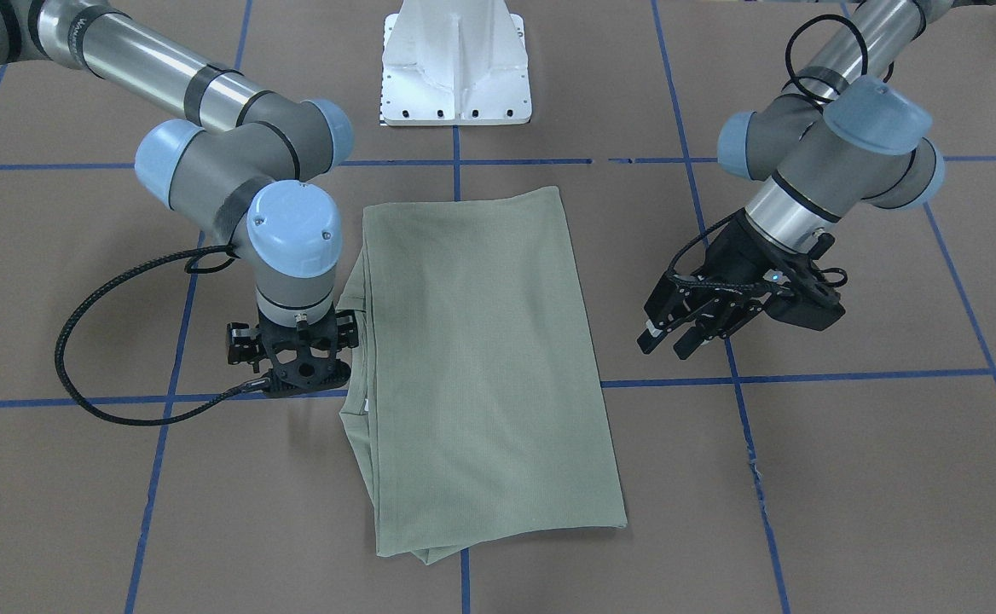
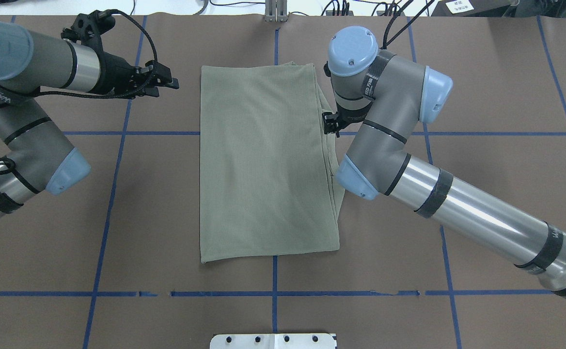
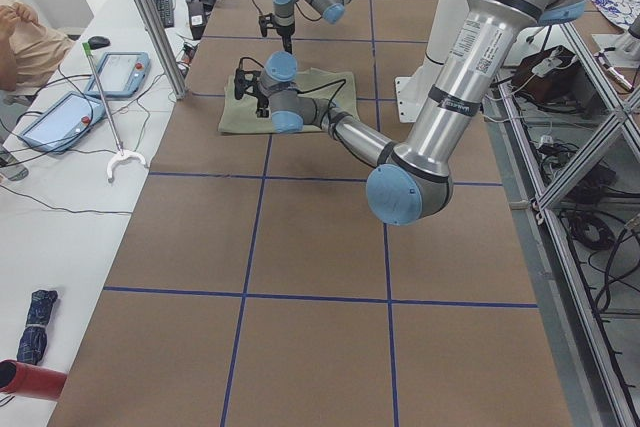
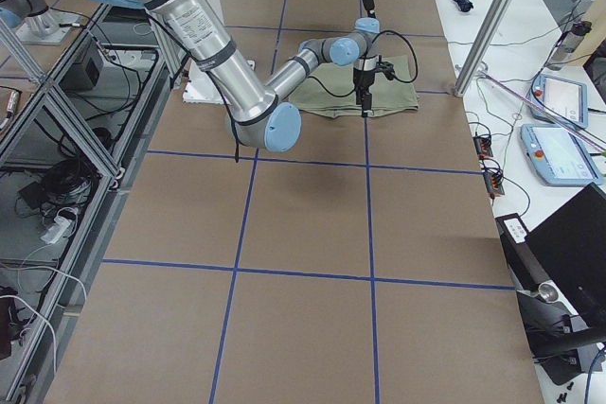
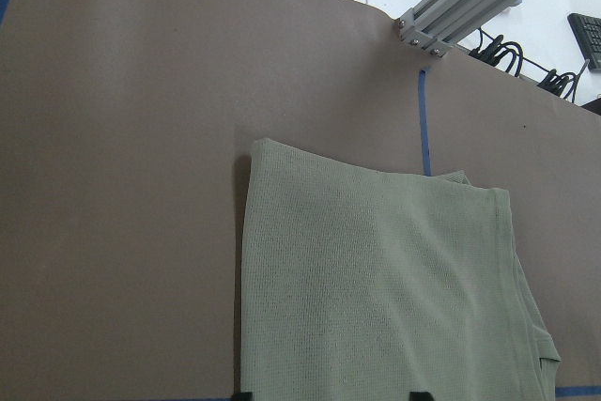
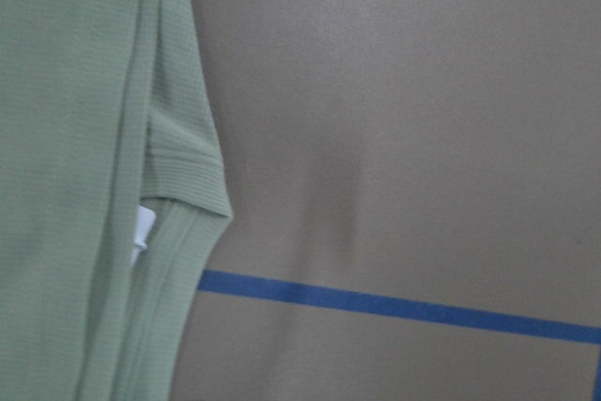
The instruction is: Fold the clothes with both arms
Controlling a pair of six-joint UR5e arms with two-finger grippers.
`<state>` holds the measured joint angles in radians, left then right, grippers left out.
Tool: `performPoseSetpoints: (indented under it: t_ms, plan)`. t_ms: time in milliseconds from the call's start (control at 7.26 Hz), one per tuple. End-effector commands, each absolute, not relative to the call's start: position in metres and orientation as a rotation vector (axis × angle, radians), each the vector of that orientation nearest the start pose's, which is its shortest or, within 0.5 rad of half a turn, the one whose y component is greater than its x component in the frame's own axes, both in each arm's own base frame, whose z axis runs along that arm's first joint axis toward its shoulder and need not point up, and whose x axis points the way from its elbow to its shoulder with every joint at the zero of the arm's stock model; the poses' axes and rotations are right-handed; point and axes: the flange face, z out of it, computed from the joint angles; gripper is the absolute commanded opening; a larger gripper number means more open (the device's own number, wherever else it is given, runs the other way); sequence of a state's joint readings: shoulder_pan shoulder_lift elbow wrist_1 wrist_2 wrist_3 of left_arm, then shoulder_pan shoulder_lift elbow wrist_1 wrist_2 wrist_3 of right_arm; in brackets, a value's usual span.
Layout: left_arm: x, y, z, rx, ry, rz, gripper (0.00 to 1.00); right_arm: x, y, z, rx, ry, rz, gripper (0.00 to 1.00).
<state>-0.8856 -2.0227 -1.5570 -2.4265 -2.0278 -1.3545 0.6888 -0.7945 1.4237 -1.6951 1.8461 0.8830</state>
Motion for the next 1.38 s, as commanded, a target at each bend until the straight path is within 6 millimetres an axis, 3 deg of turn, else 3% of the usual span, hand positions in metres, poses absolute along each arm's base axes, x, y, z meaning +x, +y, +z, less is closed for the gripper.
performPoseSetpoints:
  t_ms: [0,138,413,551,826,1239]
  plan:
    - [0.343,-0.564,0.306,0.334,1.288,-0.275,0.64,-0.549,-0.506,0.250,0.063,-0.698,0.209,1.00]
    - [0.343,-0.564,0.306,0.334,1.288,-0.275,0.64,-0.562,-0.470,0.239,0.078,-0.743,0.300,1.00]
    - [0.342,-0.565,0.306,0.334,1.286,-0.276,0.64,-0.572,-0.399,0.242,0.038,-0.783,0.504,1.00]
    - [0.341,-0.565,0.307,0.335,1.286,-0.278,0.64,-0.577,-0.369,0.255,0.024,-0.778,0.573,1.00]
    - [0.341,-0.565,0.305,0.338,1.288,-0.278,0.64,-0.588,-0.342,0.265,-0.029,-0.769,0.659,1.00]
    - [0.341,-0.566,0.306,0.337,1.287,-0.278,0.64,-0.574,-0.316,0.265,-0.065,-0.788,0.680,1.00]
